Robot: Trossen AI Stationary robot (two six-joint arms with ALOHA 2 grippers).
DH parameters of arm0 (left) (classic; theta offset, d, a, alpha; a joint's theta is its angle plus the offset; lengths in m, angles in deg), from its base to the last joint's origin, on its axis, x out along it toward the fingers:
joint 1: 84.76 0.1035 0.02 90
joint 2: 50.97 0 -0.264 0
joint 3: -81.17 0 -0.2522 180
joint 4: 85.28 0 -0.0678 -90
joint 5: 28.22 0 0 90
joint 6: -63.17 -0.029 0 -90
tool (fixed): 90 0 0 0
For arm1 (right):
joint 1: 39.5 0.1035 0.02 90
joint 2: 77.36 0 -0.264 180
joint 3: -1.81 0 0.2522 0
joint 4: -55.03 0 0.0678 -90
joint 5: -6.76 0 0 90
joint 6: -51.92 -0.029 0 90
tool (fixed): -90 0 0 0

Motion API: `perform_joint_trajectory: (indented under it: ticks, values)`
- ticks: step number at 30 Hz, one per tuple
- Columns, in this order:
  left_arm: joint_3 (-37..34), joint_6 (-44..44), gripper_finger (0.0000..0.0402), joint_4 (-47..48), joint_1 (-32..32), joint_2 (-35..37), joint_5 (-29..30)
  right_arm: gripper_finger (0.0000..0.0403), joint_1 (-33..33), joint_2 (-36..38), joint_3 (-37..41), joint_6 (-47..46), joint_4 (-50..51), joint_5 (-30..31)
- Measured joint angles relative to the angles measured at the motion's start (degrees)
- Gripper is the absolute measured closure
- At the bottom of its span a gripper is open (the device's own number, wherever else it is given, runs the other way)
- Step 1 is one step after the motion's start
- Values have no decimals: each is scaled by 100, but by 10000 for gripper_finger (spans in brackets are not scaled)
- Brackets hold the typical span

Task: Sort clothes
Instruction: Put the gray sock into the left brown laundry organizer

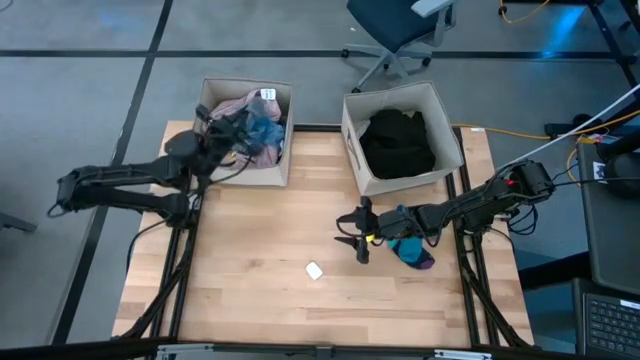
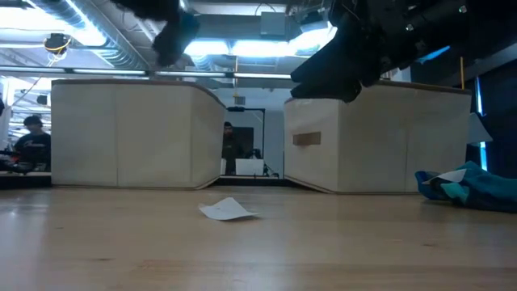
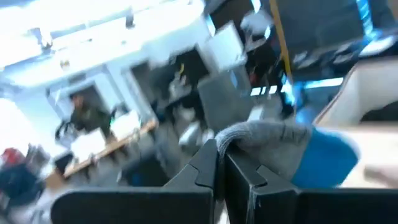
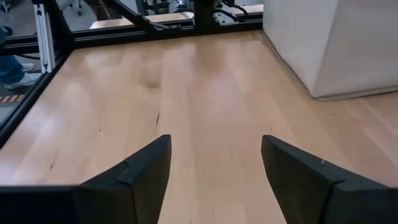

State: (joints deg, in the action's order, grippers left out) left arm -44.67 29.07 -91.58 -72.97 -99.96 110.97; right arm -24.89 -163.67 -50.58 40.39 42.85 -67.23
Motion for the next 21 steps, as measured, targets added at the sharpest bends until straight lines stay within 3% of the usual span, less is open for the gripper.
perform_joint_trajectory:
  ticks: [7, 12, 21]
  values:
    - [-9, 1663, 397, 1869, 833, -134, -10, 152, 7, -2, 0, -692, 396, -149]
    - [-9, 2588, 389, 2671, 1009, -190, -11, 152, 7, -7, 0, -921, 526, -156]
    - [-8, 3400, 275, 2743, 804, -146, -70, 152, 4, -9, 0, -751, 347, -153]
